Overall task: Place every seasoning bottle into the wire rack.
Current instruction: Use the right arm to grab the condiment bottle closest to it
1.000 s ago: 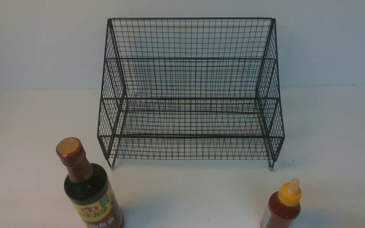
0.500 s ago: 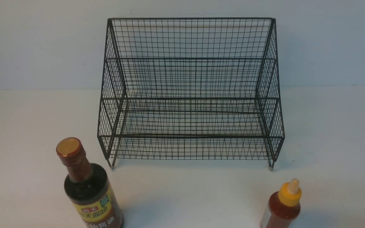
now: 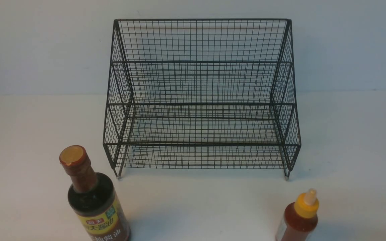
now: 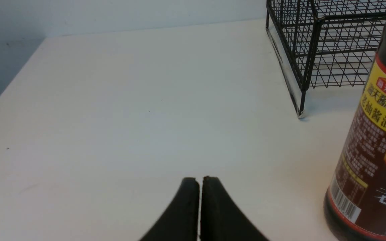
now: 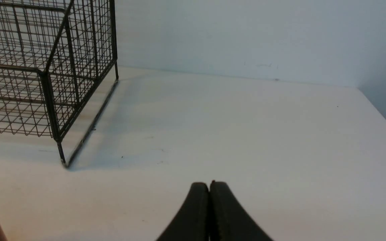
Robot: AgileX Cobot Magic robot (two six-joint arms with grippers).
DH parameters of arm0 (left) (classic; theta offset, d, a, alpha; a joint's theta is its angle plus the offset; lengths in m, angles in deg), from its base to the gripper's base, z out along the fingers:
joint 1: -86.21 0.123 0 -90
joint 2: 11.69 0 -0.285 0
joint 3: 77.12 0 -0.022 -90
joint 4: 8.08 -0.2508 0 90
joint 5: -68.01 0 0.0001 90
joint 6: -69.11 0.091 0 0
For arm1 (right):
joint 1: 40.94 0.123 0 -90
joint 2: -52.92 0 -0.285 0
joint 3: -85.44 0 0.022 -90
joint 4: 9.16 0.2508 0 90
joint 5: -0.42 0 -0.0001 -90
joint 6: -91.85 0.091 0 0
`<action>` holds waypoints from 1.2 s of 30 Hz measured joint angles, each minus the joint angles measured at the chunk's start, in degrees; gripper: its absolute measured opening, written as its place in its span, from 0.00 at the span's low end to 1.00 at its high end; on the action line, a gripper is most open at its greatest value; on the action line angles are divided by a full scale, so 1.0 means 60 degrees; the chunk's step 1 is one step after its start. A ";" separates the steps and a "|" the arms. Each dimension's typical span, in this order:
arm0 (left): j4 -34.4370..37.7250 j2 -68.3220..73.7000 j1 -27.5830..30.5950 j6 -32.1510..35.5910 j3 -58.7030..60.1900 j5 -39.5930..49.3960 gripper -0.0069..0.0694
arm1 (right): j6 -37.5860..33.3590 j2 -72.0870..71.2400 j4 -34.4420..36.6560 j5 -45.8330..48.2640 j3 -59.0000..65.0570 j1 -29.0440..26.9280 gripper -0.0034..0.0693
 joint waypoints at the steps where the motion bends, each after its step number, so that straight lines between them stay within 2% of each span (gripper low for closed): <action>1: 0.0000 0.0000 0.0000 0.0000 0.0000 0.0000 0.08 | 0.0037 0.0000 0.0051 0.0000 0.0000 0.0000 0.03; 4: 0.0000 0.0000 0.0000 0.0000 0.0000 0.0000 0.08 | 0.0444 0.0000 0.0694 -0.0133 0.0011 0.0000 0.03; 6: 0.0000 0.0000 0.0000 0.0000 0.0000 0.0000 0.08 | 0.1484 0.0000 0.2684 -0.0557 0.0036 0.0000 0.03; 8: 0.0000 0.0000 0.0000 0.0000 0.0000 0.0000 0.08 | 0.1877 0.0000 0.3488 -0.0784 0.0036 0.0000 0.03; 9: 0.0000 0.0000 0.0000 0.0000 0.0000 0.0000 0.08 | 0.2449 0.0000 0.4702 -0.1098 0.0036 0.0000 0.03; 10: 0.0000 0.0000 0.0000 0.0000 0.0000 0.0000 0.08 | 0.2508 0.0000 0.4837 -0.1098 0.0036 0.0000 0.03; 11: 0.0000 0.0000 0.0000 0.0000 0.0000 0.0000 0.08 | 0.2804 0.0000 0.5824 -0.1208 0.0036 0.0000 0.03; 13: 0.0000 0.0000 0.0000 0.0000 0.0000 0.0000 0.08 | 0.2893 0.0000 0.6750 -0.1239 0.0036 0.0000 0.03; 15: 0.0000 0.0000 0.0000 0.0000 0.0000 0.0000 0.08 | 0.2901 0.0000 0.7152 -0.1247 0.0036 0.0000 0.03; 22: 0.0000 0.0000 0.0000 0.0000 0.0000 0.0000 0.08 | 0.2836 0.0000 0.7363 -0.0858 0.0036 0.0000 0.03; 28: 0.0000 0.0000 0.0000 0.0000 0.0000 0.0000 0.08 | 0.1363 0.0000 0.7147 0.0019 -0.0870 0.0000 0.03; 31: 0.0000 0.0000 0.0000 0.0000 0.0000 0.0000 0.08 | 0.0101 0.0435 0.6515 0.0040 -0.2456 0.0000 0.03; 34: 0.0000 0.0000 0.0000 0.0000 0.0000 0.0000 0.08 | -0.0200 0.1083 0.6038 0.0224 -0.3254 0.0000 0.03; 36: 0.0000 0.0000 0.0000 0.0000 0.0000 0.0000 0.08 | -0.0357 0.2758 0.4960 0.1332 -0.4700 0.0000 0.05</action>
